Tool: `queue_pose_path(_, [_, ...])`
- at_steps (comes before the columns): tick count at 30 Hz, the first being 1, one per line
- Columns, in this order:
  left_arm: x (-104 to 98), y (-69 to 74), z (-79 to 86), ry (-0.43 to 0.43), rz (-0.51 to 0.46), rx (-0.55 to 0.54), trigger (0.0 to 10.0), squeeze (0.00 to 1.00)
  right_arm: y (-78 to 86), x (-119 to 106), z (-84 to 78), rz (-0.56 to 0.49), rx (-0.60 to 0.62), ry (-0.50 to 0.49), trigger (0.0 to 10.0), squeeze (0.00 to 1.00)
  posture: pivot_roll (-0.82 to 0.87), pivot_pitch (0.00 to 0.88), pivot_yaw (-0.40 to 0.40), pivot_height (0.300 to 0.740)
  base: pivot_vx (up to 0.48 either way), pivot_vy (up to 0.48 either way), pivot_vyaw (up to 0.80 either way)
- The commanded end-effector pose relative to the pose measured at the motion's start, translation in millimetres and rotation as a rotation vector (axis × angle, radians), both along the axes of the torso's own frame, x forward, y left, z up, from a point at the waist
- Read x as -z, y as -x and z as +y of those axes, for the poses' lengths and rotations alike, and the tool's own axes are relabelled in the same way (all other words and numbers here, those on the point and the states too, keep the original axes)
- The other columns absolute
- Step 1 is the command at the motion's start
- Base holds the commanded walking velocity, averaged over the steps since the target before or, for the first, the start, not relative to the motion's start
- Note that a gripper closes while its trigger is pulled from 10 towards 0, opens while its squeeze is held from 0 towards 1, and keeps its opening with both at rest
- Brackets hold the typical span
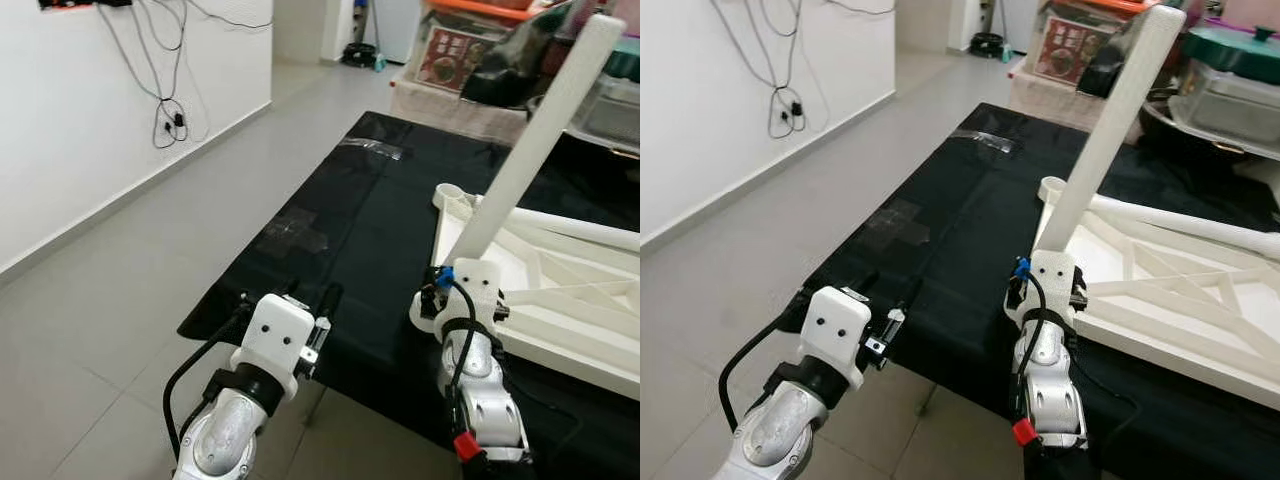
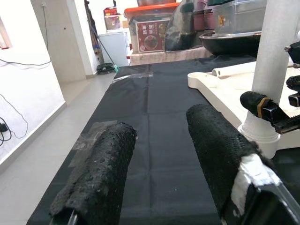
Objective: Building children table
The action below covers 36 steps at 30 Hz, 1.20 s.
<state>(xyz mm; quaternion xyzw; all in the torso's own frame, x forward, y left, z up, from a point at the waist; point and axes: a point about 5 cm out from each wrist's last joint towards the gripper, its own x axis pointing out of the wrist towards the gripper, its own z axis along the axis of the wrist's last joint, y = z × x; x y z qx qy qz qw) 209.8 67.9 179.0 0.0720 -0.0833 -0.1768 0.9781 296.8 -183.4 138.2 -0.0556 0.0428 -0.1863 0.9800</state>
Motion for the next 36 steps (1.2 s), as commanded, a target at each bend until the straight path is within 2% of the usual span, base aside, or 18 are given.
queue_pose_path(1, [3.0, 0.6, -2.7, 0.000, 0.006, 0.010, 10.0, 0.00, 9.8, -3.2, -16.0, -0.026, 0.044, 0.078, 10.0, 0.00, 0.12, 0.034, -0.098, 0.740, 0.000, 0.000, 0.00])
queue_pose_path(2, [3.0, 0.6, -2.7, 0.000, 0.006, 0.010, 10.0, 0.00, 9.8, -3.2, -16.0, -0.026, 0.044, 0.078, 10.0, 0.00, 0.12, 0.034, -0.098, 0.740, 0.000, 0.000, 0.00])
queue_pose_path(3, [5.1, 1.0, -2.0, 0.000, 0.013, 0.009, 10.0, 0.00, 19.4, -2.2, -21.8, -0.030, 0.047, 0.102, 10.0, 0.00, 0.11, 0.035, -0.094, 0.740, 0.000, 0.000, 0.00])
queue_pose_path(6, [5.7, 0.8, -1.5, -0.001, 0.015, 0.009, 10.0, 0.00, 23.0, -1.3, -25.2, -0.022, 0.060, 0.102, 10.0, 0.00, 0.11, 0.036, -0.095, 0.740, 0.000, 0.000, 0.00])
queue_pose_path(9, [6.7, 0.3, -1.0, -0.002, 0.020, 0.009, 10.0, 0.00, 27.2, -3.1, -26.5, -0.036, 0.039, 0.062, 10.0, 0.00, 0.11, 0.042, -0.090, 0.740, 0.000, 0.000, 0.00])
queue_pose_path(12, [7.1, 0.4, -1.6, -0.001, 0.022, 0.012, 10.0, 0.00, 28.7, -8.0, -17.9, -0.070, -0.048, 0.043, 10.0, 0.00, 0.10, 0.043, -0.089, 0.740, 0.000, 0.000, 0.00])
queue_pose_path(15, [6.9, -0.6, -0.6, -0.002, 0.022, 0.012, 10.0, 0.00, 35.6, -23.1, -6.9, -0.183, -0.196, 0.081, 10.0, 0.00, 0.10, 0.044, -0.086, 0.740, 0.000, 0.000, 0.00])
queue_pose_path(17, [6.9, -0.6, -0.6, -0.002, 0.022, 0.012, 10.0, 0.00, 35.6, -23.1, -6.9, -0.183, -0.196, 0.081, 10.0, 0.00, 0.10, 0.044, -0.086, 0.740, 0.000, 0.000, 0.00])
queue_pose_path(19, [6.9, -1.4, 0.7, -0.004, 0.021, 0.010, 10.0, 0.00, 45.1, -27.7, 3.1, -0.224, -0.350, 0.100, 10.0, 0.00, 0.10, 0.046, -0.081, 0.740, 0.000, 0.000, 0.00])
queue_pose_path(21, [6.9, -1.4, 0.7, -0.004, 0.021, 0.010, 10.0, 0.00, 45.1, -27.7, 3.1, -0.224, -0.350, 0.100, 10.0, 0.00, 0.10, 0.046, -0.081, 0.740, 0.000, 0.000, 0.00])
queue_pose_path(22, [9.7, -2.0, 3.3, -0.018, 0.030, 0.003, 10.0, 0.00, 55.0, -26.6, 10.3, -0.231, -0.489, 0.127, 10.0, 0.00, 0.09, 0.049, -0.076, 0.740, 0.000, 0.000, 0.00])
queue_pose_path(26, [12.1, -2.2, 6.9, -0.023, 0.043, -0.008, 10.0, 0.00, 55.3, -23.5, 10.5, -0.216, -0.495, 0.136, 10.0, 0.00, 0.09, 0.051, -0.072, 0.740, 0.000, 0.000, 0.00])
queue_pose_path(29, [13.9, -1.7, 9.4, -0.021, 0.058, -0.013, 10.0, 0.00, 47.7, -19.6, 11.0, -0.200, -0.429, 0.096, 10.0, 0.00, 0.10, 0.051, -0.070, 0.740, 0.000, 0.000, 0.00])
queue_pose_path(36, [16.4, -0.4, 14.2, -0.024, 0.075, -0.023, 10.0, 0.00, 44.7, -20.4, 17.8, -0.218, -0.445, 0.064, 10.0, 0.00, 0.10, 0.054, -0.070, 0.740, 0.000, 0.208, 0.00])
